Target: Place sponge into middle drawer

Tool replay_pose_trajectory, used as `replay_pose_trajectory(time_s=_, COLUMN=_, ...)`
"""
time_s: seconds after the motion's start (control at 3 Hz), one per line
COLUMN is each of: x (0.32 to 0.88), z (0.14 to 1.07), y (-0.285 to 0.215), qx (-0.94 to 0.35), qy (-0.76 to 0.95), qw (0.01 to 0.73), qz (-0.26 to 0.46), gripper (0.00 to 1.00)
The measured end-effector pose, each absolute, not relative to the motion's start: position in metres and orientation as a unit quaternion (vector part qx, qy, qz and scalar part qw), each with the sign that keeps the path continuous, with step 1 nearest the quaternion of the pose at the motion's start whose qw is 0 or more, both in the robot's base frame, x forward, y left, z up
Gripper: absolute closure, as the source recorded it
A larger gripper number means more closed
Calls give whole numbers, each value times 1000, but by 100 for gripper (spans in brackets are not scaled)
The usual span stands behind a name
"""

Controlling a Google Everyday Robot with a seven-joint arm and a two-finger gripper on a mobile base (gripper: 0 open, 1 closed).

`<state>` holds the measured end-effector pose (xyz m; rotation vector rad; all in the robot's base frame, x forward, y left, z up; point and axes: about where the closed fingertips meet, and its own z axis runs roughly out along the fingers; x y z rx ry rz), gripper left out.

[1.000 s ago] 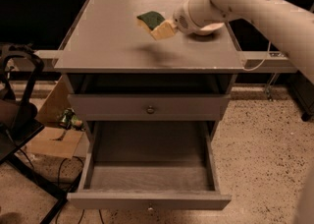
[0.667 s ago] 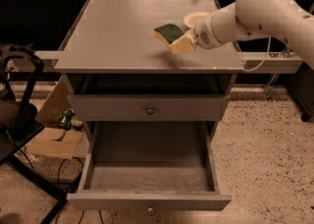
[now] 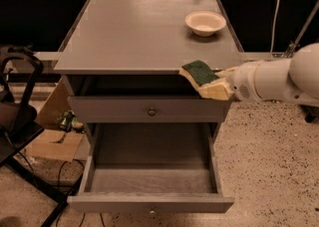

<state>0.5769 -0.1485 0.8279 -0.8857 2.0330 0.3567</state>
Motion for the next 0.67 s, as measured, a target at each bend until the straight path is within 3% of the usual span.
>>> replay_pose_trajectory(time_s=0.67, x=556, z=799, y=-152, qx=-361, qy=804, qw=442, qz=169, gripper=100)
